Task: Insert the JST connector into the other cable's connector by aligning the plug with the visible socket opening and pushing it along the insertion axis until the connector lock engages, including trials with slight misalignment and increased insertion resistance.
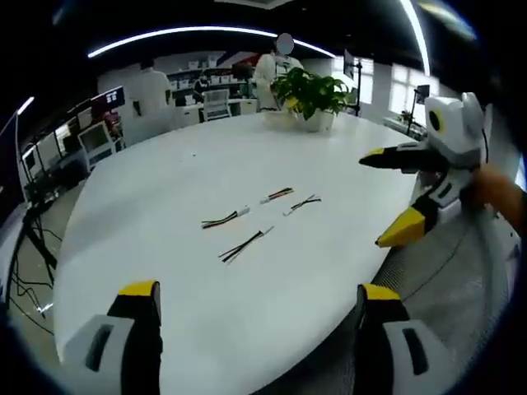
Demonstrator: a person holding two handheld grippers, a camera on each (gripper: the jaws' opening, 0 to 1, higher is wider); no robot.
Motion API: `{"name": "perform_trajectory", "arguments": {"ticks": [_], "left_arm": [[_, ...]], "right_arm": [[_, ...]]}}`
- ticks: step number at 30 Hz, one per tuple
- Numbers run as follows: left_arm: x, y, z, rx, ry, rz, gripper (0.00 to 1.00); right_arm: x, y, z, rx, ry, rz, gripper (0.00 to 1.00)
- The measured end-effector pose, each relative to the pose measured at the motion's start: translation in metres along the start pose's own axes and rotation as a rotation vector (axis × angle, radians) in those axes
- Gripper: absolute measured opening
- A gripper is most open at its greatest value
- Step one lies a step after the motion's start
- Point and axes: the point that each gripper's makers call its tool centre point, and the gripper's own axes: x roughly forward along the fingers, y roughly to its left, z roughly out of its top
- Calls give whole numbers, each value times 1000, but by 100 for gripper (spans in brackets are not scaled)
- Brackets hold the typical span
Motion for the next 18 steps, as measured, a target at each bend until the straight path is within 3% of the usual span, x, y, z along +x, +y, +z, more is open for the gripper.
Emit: {"name": "perform_trajectory", "arguments": {"ticks": [4, 11, 18], "left_arm": [[5, 4, 2, 61, 2, 0, 96], [6, 5, 11, 33, 17, -36, 99], [11, 0, 5, 51, 43, -50, 97]], "right_arm": [[-1, -9, 6, 5, -18, -32, 100], [-8, -29, 16, 5, -25, -92, 100], [-12, -35, 20, -20, -19, -122, 100]]}}
